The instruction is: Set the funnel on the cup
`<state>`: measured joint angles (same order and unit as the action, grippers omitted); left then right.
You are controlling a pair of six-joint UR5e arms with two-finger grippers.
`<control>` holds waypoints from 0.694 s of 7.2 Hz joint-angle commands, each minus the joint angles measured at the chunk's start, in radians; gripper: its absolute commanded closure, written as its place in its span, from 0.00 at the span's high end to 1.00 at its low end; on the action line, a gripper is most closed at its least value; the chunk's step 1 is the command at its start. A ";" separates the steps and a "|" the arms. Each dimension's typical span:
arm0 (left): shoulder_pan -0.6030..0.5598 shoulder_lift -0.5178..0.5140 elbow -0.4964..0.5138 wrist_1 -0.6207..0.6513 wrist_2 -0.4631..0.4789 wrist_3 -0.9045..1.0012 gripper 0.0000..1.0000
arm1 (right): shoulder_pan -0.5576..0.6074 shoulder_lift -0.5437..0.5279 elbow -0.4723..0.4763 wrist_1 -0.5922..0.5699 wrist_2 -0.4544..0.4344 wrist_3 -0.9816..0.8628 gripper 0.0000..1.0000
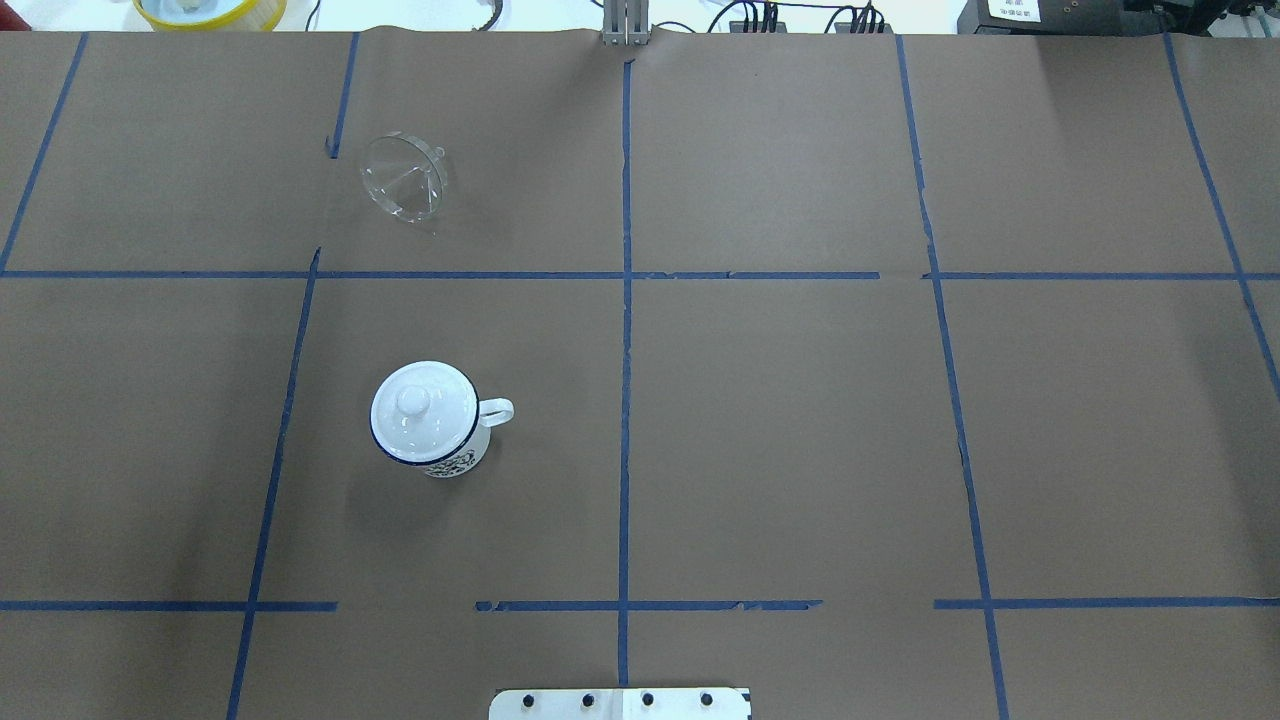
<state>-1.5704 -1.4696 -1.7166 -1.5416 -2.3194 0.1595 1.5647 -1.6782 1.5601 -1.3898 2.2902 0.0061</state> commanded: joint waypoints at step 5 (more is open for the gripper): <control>0.004 -0.043 -0.030 0.000 -0.005 -0.006 1.00 | 0.000 0.000 0.000 0.000 0.000 0.000 1.00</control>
<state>-1.5678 -1.4857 -1.7349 -1.5417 -2.3185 0.1593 1.5647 -1.6782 1.5601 -1.3898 2.2902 0.0061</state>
